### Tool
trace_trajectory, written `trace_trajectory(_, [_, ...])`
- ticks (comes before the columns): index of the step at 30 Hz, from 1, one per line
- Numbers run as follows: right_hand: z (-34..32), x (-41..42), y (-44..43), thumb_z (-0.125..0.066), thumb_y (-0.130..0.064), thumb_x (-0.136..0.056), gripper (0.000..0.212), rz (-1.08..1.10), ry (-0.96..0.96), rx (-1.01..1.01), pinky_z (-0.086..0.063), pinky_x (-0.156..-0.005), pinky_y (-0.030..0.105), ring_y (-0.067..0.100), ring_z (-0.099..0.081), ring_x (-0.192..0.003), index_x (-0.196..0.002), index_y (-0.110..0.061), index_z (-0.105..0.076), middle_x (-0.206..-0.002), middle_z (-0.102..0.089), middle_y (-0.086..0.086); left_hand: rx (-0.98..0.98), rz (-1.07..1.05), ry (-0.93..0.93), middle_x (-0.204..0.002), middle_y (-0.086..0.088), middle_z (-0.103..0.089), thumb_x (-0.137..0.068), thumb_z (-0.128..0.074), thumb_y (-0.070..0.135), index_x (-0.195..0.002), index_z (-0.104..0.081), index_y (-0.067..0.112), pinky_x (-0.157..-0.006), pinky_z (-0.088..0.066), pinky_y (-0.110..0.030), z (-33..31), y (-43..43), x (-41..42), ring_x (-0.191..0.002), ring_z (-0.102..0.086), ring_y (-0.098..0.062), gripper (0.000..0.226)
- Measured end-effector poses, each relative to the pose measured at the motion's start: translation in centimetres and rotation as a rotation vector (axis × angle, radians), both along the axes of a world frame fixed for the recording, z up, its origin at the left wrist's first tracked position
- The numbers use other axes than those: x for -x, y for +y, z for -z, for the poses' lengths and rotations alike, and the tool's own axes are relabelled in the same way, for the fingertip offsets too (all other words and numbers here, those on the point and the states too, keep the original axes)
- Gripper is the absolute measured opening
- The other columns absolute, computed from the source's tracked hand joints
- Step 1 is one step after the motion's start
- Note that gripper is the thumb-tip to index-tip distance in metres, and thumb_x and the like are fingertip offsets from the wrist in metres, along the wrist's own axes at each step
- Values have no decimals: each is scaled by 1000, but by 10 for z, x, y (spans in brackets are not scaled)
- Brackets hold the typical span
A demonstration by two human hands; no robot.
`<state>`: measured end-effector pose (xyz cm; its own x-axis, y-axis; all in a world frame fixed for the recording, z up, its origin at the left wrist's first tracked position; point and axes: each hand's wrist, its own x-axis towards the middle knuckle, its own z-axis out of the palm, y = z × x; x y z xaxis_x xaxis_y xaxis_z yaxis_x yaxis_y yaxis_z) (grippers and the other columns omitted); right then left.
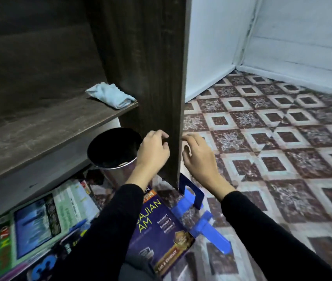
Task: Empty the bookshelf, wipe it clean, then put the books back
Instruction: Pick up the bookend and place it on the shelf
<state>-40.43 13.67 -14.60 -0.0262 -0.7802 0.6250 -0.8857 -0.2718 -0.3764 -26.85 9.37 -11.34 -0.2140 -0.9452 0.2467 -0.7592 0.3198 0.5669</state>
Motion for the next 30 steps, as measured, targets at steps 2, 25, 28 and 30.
trace_trajectory(2, [13,17,26,-58,6,-75,31,33,-18,-23,-51,-72,35,34,-63,-90,-105,3,-63,-102,-64,17,-42,75,-55,-114,-6,-58,-89,-55,17,-110,-62,16,-90,-47,-36,10,21,16,-106,-57,-25,22])
trace_trajectory(25, [255,97,167,-53,-13,-90,37,467,-366,-1093,-39,-92,36,35,-51,-116,-124,1,-49,-127,-51,21,-622,364,-458,-120,-11,-56,-95,-51,31,-135,-39,12,-84,-50,-41,162,101,102,-105,-56,-29,46])
trace_trajectory(28, [271,90,163,-54,-23,-93,43,465,-408,-1211,-39,-95,37,36,-49,-118,-129,0,-44,-130,-45,19,-655,395,-418,-128,-13,-52,-96,-50,32,-142,-34,13,-88,-48,-41,177,105,103,-109,-55,-31,52])
trace_trajectory(30, [278,85,163,-53,-28,-94,46,459,-413,-1280,-38,-95,38,38,-48,-118,-129,-1,-40,-130,-41,19,-670,388,-379,-130,-15,-52,-98,-48,30,-146,-29,16,-82,-49,-41,186,106,105,-104,-58,-34,53])
